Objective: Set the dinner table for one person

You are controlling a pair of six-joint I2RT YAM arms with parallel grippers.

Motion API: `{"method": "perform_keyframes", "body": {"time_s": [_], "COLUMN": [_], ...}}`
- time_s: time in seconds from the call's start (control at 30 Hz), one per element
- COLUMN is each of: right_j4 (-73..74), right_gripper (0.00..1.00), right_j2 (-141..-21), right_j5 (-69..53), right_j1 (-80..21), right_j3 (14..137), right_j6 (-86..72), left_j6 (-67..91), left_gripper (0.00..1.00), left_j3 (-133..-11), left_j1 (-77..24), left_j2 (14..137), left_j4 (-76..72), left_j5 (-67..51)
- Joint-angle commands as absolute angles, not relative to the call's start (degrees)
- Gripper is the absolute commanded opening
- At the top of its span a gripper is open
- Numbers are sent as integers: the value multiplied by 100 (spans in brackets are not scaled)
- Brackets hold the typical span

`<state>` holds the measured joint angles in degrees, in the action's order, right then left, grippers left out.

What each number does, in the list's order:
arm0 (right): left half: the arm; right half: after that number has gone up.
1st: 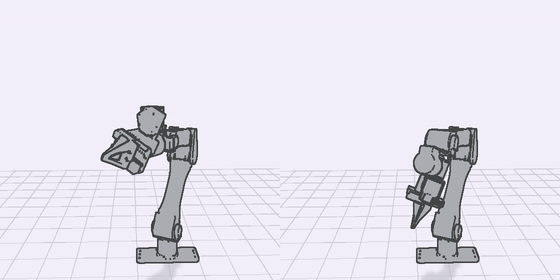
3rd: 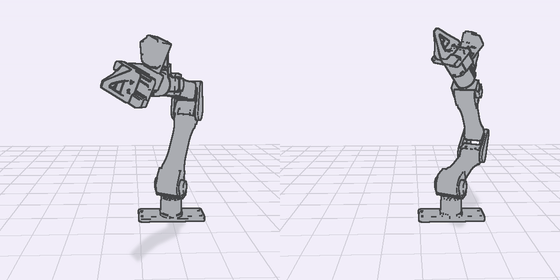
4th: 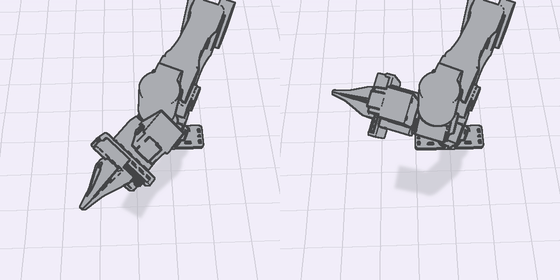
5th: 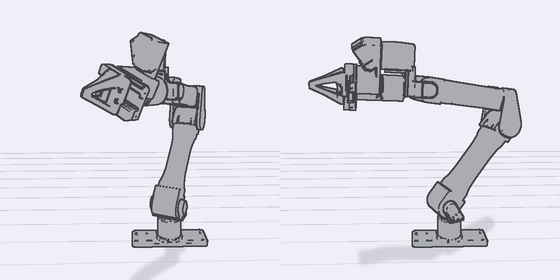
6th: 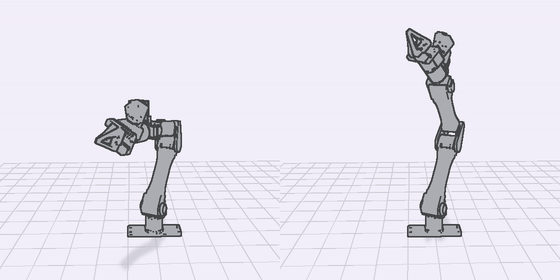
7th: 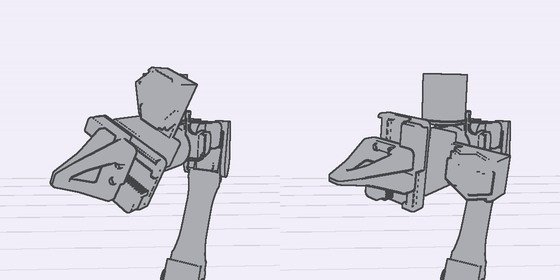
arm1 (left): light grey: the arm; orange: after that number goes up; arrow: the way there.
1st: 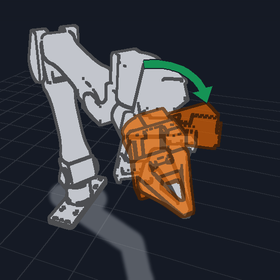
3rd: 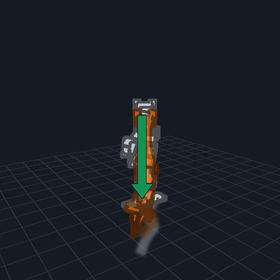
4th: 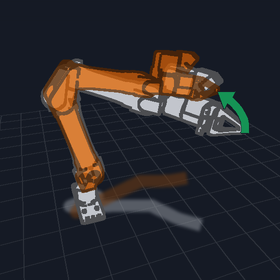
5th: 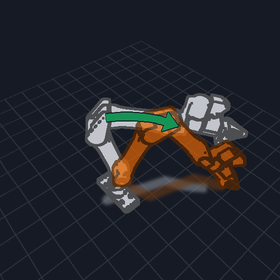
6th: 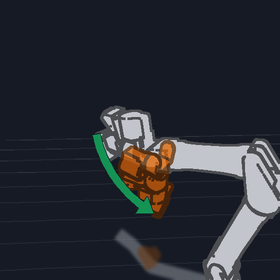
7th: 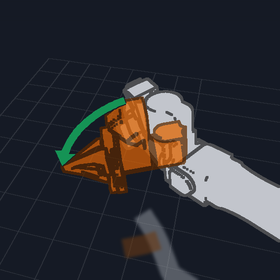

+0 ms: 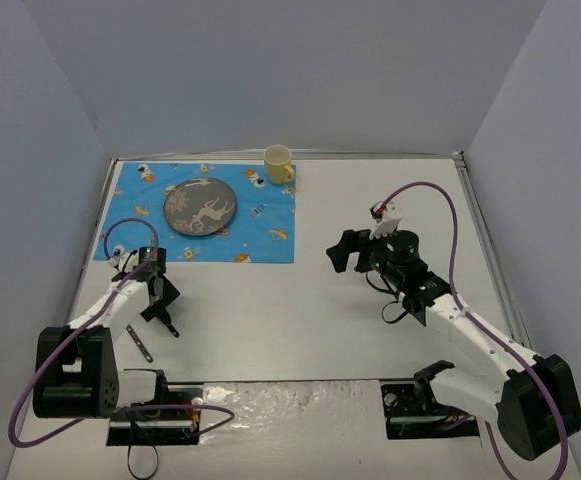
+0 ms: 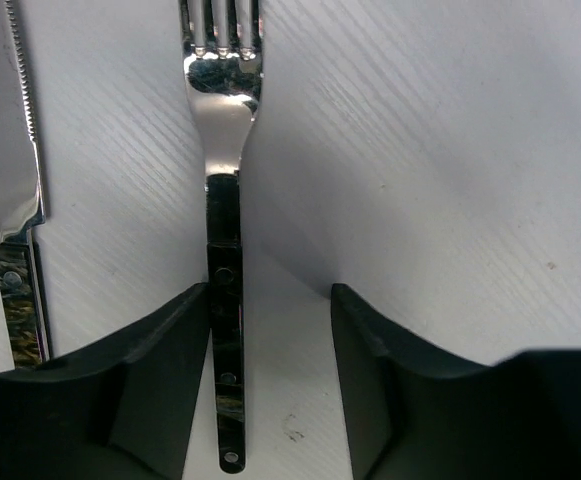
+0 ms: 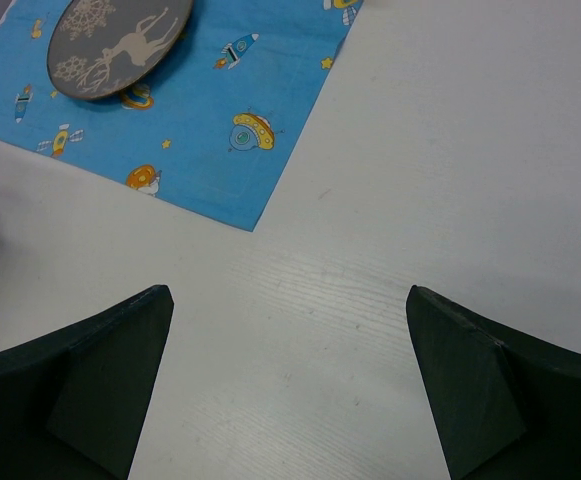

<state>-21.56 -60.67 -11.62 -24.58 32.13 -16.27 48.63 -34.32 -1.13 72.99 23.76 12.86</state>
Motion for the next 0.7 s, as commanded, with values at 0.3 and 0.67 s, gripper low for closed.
{"method": "perform_keyframes", "body": {"time_s": [0.3, 0.67], "right_j4": [-2453, -2285], "right_gripper": [100, 100], "right_j2": [-5967, -5989], "right_j5": [-1212, -1365], "right_j1": [-2487, -2487], "right_j3": [3252, 3338], "right_j6": [-1564, -1529], "left_j6": [5126, 2576], "left_gripper": [0, 0], "left_j3": [-3642, -5936], "left_j1": [-87, -90], "left_j2": [6457, 7181], "left_j4": [2894, 2746], "left_j5": [1090, 974]}}
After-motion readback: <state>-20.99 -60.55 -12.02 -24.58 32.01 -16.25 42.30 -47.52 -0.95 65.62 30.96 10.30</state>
